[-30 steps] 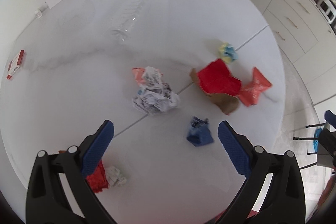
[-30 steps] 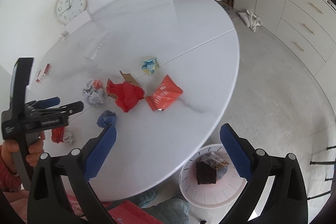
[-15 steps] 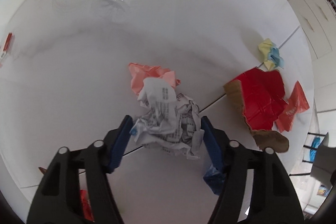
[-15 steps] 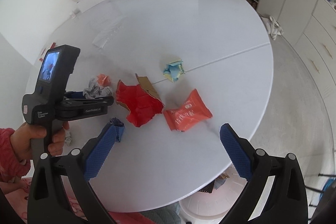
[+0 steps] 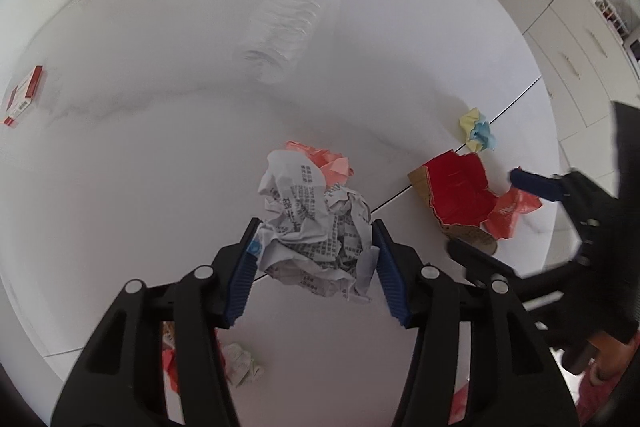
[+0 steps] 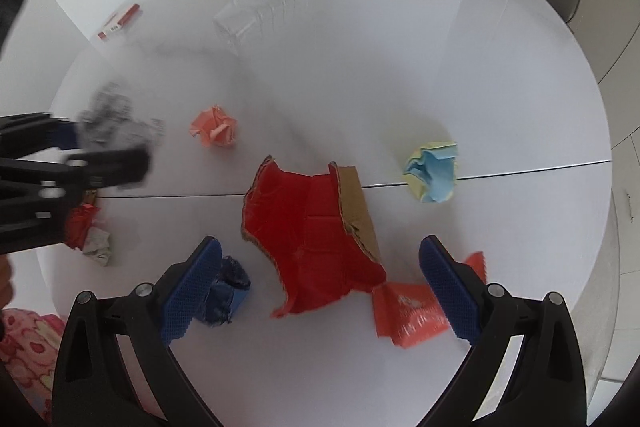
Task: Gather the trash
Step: 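Grasp the crumpled paper with the left tool while the right tool grasps the red-lined cardboard wrapper, then carry the paper and wrapper to the wastebasket and open both tools, then move both tools back over the table toward the blue crumpled cloth, then grasp the blue crumpled cloth with the left tool while the right tool grasps the red snack bag, then carry the cloth and snack bag to the wastebasket and open both tools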
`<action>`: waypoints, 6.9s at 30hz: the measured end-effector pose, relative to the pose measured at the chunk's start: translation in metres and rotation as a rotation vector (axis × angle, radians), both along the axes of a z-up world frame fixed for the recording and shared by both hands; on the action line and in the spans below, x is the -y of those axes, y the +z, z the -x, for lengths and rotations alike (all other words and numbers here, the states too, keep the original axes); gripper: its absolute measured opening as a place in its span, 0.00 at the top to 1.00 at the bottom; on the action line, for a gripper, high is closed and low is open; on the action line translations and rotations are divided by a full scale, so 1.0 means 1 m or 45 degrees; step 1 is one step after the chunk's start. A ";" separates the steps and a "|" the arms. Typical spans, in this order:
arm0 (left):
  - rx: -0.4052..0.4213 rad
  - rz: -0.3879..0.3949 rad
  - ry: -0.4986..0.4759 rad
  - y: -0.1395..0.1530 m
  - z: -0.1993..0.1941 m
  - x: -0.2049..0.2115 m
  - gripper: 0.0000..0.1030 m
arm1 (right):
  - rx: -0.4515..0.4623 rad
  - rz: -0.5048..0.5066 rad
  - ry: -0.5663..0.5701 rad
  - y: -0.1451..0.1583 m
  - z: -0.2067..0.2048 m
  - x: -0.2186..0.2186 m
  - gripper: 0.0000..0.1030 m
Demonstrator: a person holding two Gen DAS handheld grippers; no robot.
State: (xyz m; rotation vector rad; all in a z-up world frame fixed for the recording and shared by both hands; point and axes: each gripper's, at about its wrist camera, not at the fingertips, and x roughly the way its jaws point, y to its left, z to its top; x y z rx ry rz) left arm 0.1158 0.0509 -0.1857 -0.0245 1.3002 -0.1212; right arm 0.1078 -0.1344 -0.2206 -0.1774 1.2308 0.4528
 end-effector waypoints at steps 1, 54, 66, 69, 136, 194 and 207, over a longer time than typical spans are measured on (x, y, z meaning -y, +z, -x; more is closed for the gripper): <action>0.004 0.010 0.009 0.004 0.003 -0.003 0.49 | -0.008 0.013 0.007 -0.004 -0.002 -0.003 0.05; -0.030 0.094 -0.880 0.037 0.168 0.215 0.48 | -0.113 -0.060 -1.002 -0.005 0.249 0.229 0.13; -0.134 0.111 -1.020 0.004 0.182 0.281 0.42 | 0.019 -0.001 -1.181 0.039 0.286 0.279 0.06; -0.126 0.112 -1.031 0.004 0.187 0.289 0.22 | 0.029 -0.009 -1.198 0.043 0.291 0.286 0.06; -0.051 -0.098 -0.363 -0.058 0.056 0.098 0.69 | -0.112 -0.207 -0.680 0.012 0.058 0.115 0.06; 0.058 0.107 -0.889 0.025 0.164 0.212 0.70 | -0.086 -0.051 -1.180 -0.006 0.255 0.238 0.21; 0.021 0.106 -1.024 0.015 0.197 0.272 0.67 | 0.106 0.028 -1.222 0.054 0.279 0.273 0.12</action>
